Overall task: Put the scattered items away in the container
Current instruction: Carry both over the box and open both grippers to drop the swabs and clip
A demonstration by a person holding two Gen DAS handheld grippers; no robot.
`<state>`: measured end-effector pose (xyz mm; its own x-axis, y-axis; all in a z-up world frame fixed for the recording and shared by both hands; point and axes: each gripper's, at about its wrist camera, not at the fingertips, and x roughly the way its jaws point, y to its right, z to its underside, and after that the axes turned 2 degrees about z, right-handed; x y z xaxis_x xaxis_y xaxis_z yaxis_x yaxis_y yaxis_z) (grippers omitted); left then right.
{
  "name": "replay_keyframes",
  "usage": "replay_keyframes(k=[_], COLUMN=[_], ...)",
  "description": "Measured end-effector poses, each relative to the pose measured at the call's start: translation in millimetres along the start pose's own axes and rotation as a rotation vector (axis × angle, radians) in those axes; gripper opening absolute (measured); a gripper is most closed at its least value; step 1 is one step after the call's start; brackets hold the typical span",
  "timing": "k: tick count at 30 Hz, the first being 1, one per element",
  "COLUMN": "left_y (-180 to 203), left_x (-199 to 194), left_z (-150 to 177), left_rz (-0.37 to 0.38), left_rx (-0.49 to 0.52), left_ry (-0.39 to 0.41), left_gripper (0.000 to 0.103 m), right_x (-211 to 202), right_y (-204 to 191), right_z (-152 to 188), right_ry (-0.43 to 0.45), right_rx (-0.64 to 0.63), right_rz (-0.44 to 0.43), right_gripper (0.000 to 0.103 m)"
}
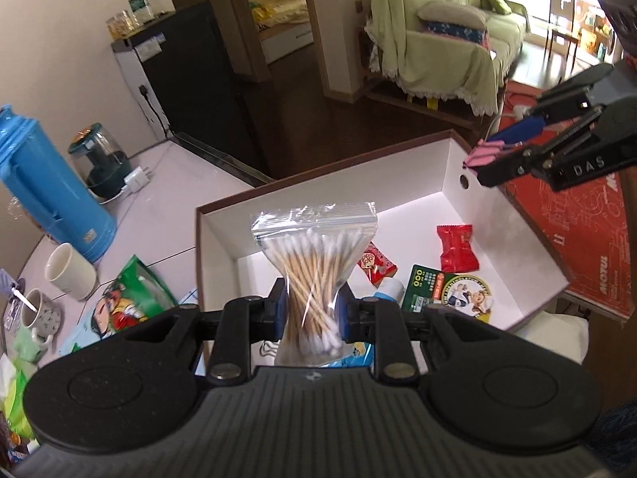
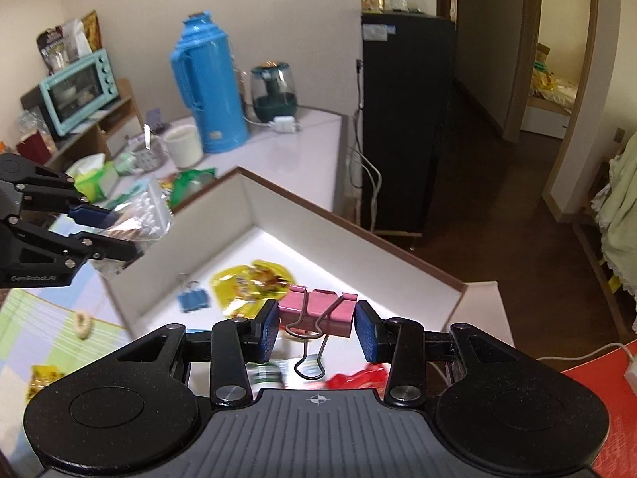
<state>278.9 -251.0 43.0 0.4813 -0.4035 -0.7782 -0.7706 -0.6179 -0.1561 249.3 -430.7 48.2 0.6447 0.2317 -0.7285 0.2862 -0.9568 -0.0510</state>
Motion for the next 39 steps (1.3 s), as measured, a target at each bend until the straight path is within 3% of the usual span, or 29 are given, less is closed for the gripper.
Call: replay_keyframes(k=[9,19,39], left_y=[0,-1,-9], left_x=[55,98,128], left_z=[-21,-30,-29], left_rz=[0.007,-0.003,0.042], left_rx=[-0.006,0.013,-0.012], left_ry=[-0.065,-0.141,-0.167], left_gripper=[0.022,0.023,0.023], right_x=[43,72,115], right_y=[36,41,44], right_z=[-7,-9,-12], right_ry=[-0.062,-0.111,-0.166], right_rx=[0.012,-0.030,-0.043], right_rz=[0.004,-0.026,-0.040], right_gripper=[0.040,0.040,0.041])
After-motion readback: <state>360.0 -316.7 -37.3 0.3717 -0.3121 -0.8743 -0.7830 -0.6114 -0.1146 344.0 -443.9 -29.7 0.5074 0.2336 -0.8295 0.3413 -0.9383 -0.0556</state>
